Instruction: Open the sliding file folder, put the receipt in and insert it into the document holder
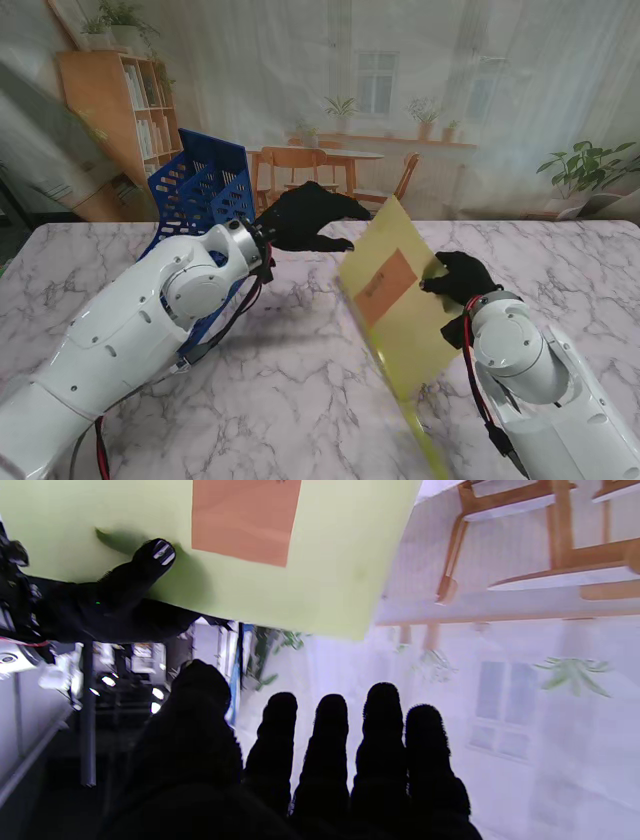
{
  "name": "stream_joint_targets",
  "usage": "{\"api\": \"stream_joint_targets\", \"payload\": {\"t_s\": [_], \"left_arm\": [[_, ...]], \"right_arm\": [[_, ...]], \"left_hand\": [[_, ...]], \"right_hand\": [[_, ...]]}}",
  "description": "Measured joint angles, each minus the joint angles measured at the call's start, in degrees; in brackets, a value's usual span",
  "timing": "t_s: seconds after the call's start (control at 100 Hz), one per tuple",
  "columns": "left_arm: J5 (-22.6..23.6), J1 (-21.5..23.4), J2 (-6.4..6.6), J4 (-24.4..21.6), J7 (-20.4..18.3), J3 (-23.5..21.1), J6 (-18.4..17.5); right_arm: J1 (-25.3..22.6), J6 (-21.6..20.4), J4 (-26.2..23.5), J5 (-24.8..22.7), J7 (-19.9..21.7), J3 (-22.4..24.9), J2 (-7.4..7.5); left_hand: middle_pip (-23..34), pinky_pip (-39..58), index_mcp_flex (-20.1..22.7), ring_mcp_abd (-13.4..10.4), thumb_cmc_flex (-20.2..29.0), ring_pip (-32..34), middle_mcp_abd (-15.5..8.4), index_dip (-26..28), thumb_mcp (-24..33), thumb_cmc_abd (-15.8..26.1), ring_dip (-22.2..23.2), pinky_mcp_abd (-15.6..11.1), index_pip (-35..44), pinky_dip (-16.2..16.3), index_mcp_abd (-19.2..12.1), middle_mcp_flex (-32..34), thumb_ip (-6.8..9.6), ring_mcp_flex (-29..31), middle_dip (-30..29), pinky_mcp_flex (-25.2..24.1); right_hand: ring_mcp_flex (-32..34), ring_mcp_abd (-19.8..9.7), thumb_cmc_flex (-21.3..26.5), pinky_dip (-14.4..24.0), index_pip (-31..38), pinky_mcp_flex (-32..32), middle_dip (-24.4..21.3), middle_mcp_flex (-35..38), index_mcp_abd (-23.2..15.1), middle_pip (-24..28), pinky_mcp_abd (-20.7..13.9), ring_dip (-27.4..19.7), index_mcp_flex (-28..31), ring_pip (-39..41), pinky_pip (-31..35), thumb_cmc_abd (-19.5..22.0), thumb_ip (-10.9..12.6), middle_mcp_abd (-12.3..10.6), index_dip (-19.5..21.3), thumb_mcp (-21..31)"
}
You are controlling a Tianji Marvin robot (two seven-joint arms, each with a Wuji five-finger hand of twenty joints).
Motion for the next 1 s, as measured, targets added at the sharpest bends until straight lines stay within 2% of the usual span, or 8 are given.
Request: {"api": "stream_joint_targets", "payload": {"t_s": [0.14,0.27,0.36,0.44,0.52,0.63,0.82,1.0], "left_arm": [[-0.2,5.0,0.4,-2.1,1.9,-3.6,3.1],[-2.2,8.2,0.58,-2.2,2.2,-4.3,6.5],[-7.1,10.0,0.57,-2.1,2.3,-4.1,10.4],[-12.1,11.0,0.44,-1.6,2.2,-3.4,13.6],[-14.3,11.5,0.19,-0.9,1.5,-2.2,15.3],[-19.9,11.9,-0.27,-0.1,-1.1,-0.8,17.2],[-30.5,11.8,-0.85,0.2,-7.5,1.0,23.3],[-38.1,10.8,-1.81,2.8,-8.1,2.7,24.7]], "right_arm": [[-0.7,-3.9,-0.9,1.1,-1.9,1.6,-0.57],[-1.2,-7.1,-2.1,2.6,-3.3,2.6,-0.9],[-1.5,-9.0,-3.1,3.9,-4.5,3.2,-1.11],[-1.5,-11.0,-3.7,4.5,-5.2,3.5,-1.29],[-1.6,-12.6,-4.3,6.0,-5.6,4.0,-1.47],[-2.0,-14.1,-5.5,8.4,-6.0,4.8,-1.66],[-2.7,-15.5,-7.6,9.8,-6.1,5.2,-1.69],[-3.1,-16.0,-8.5,11.7,-5.8,5.2,-1.71]], "left_hand": [[1.9,5.9,1.4,1.2,1.1,4.5,1.2,1.8,-1.7,1.5,4.5,1.7,0.8,2.9,1.8,3.8,0.43,3.6,3.0,2.9],[5.4,14.2,2.8,2.8,1.1,10.8,2.3,2.8,-2.1,2.2,12.4,3.8,1.9,8.0,3.5,4.7,0.44,6.0,6.8,6.9],[7.5,18.3,2.8,3.8,1.0,14.0,4.2,3.3,-2.2,2.5,17.7,4.5,2.3,12.1,5.9,4.7,0.45,6.2,10.1,9.3],[7.6,19.6,2.8,4.6,-1.1,14.5,6.2,3.3,-2.8,2.9,20.0,5.1,2.2,13.4,8.2,4.6,0.45,6.2,10.8,10.0],[5.6,19.6,2.7,5.5,-4.4,13.7,7.5,2.4,-3.1,2.9,19.9,5.5,-1.1,13.5,10.4,2.9,0.45,4.6,10.1,10.0],[0.2,15.8,2.4,6.8,-9.0,9.2,9.6,-0.1,-2.8,2.8,15.8,5.8,-6.7,12.7,12.6,-1.0,0.52,1.1,5.6,8.1],[-7.4,6.5,-4.3,8.3,-15.9,1.9,12.6,-2.1,-4.0,0.2,8.0,6.3,-14.2,7.1,16.6,-9.8,0.34,-5.7,-0.3,3.7],[-14.2,3.6,-11.5,8.6,-18.2,-1.3,12.9,-4.8,-3.5,-0.9,3.5,6.3,-19.0,4.3,17.4,-14.0,-0.08,-7.6,-5.4,2.3]], "right_hand": [[0.0,-0.5,0.0,0.1,0.2,0.0,0.2,0.0,0.0,0.0,-0.4,0.0,-0.2,0.0,0.0,0.0,0.0,-0.4,0.6,0.0],[0.0,-0.5,0.1,0.1,0.2,0.0,0.7,0.0,-0.1,0.0,-0.4,0.0,-0.2,0.0,0.0,0.0,0.0,-0.5,0.6,0.0],[0.0,-0.5,0.1,0.2,0.4,0.0,0.8,0.0,-0.1,0.0,-0.4,0.0,-0.3,0.0,0.0,0.0,0.0,-0.5,0.6,0.0],[0.0,-0.5,0.1,0.6,0.6,0.0,0.8,0.0,-0.7,0.0,-0.4,0.0,-0.3,0.0,0.0,0.0,0.0,-0.6,0.6,0.0],[0.0,-0.5,0.1,0.6,0.6,0.0,0.9,0.0,-0.7,0.0,-0.4,0.0,-0.3,0.0,0.0,0.0,0.0,-0.6,0.6,0.0],[0.0,-0.5,0.1,0.6,0.6,0.0,0.9,0.0,-0.7,0.0,-0.4,0.0,-0.3,0.0,0.0,0.0,0.0,-0.6,0.6,0.0],[0.0,-0.6,0.1,0.7,0.6,0.0,1.0,0.0,-0.8,0.0,-0.5,0.0,-0.3,0.0,0.0,0.0,0.0,-0.9,0.6,0.0],[0.0,-0.6,0.1,0.7,0.6,0.0,1.4,0.0,-0.8,0.0,-0.5,0.0,-0.3,0.0,0.0,0.0,0.0,-0.9,0.6,0.0]]}}
